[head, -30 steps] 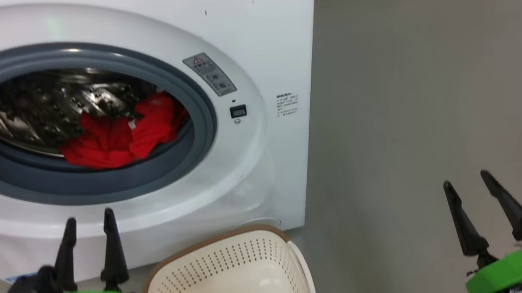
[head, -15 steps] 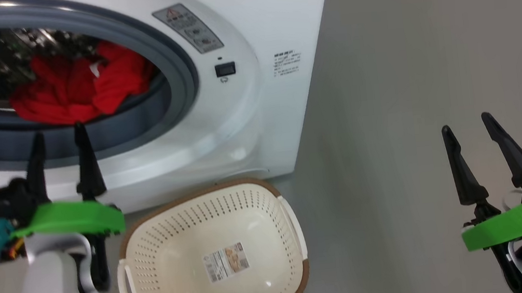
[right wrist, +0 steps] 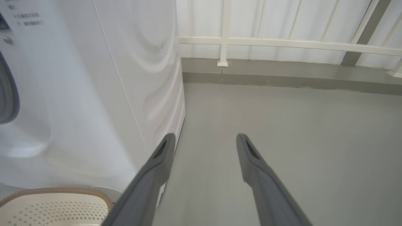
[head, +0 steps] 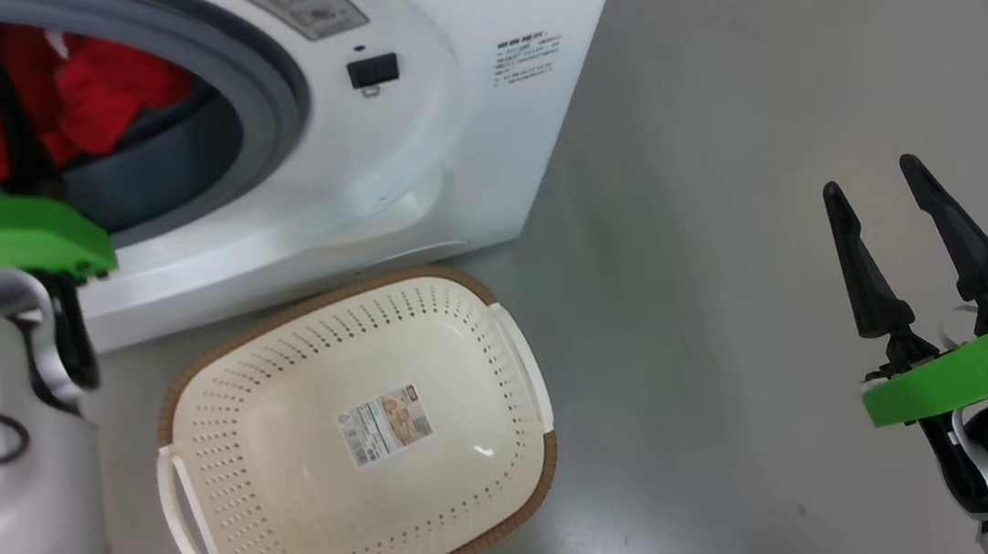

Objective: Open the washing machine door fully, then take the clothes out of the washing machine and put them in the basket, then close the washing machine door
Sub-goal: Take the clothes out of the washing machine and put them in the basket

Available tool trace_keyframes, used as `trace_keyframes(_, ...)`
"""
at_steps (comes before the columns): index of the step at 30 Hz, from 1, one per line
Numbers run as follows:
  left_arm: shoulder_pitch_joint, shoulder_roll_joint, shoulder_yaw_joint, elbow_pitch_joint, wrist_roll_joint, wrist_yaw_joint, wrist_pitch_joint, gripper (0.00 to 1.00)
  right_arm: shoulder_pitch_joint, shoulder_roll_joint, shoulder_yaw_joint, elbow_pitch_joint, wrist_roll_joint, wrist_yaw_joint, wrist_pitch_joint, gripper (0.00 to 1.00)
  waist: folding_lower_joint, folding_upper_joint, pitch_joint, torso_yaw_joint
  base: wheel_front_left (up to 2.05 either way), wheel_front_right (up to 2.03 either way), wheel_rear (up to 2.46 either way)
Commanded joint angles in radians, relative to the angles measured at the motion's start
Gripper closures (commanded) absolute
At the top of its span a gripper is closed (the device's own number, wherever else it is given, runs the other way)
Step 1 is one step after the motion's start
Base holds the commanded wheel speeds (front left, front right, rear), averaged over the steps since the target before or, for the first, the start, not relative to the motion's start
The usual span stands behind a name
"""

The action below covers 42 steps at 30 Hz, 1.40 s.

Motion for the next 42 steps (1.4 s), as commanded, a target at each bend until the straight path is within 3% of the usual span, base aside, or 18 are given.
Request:
trace_keyframes(1,-0.043,0.058,0.020,0.005,0.017,0.020,0.023,0.00,-0.013,-0.012,0.029,-0.015,0.008,0.003,-0.006,0.00,0.0000,0.0000,0.055,-0.028,0.00,0.00,0.00)
trace_keyframes(11,-0.191,0.151,-0.022,0.105,0.084,0.076,0.194,0.00,-0.058,0.002,0.069,0.007,0.026,0.003,-0.006,0.00,0.0000,0.0000,0.121,-0.049,0.00,0.00,0.00)
trace_keyframes(20,-0.232,0.207,-0.055,0.105,0.113,0.092,0.427,0.00,-0.063,0.014,0.082,0.024,0.030,0.003,-0.006,0.00,0.0000,0.0000,0.124,-0.050,0.00,0.00,0.00)
trace_keyframes(31,-0.173,0.266,-0.034,-0.030,0.088,0.128,0.794,0.00,-0.072,0.023,0.097,0.029,0.038,0.003,-0.006,0.00,0.0000,0.0000,0.130,-0.064,0.00,0.00,0.00)
trace_keyframes(42,-0.062,0.278,-0.019,-0.178,0.056,0.144,0.913,0.03,-0.087,0.020,0.097,0.024,0.052,0.003,-0.006,0.00,0.0000,0.0000,0.145,-0.078,0.00,0.00,0.00)
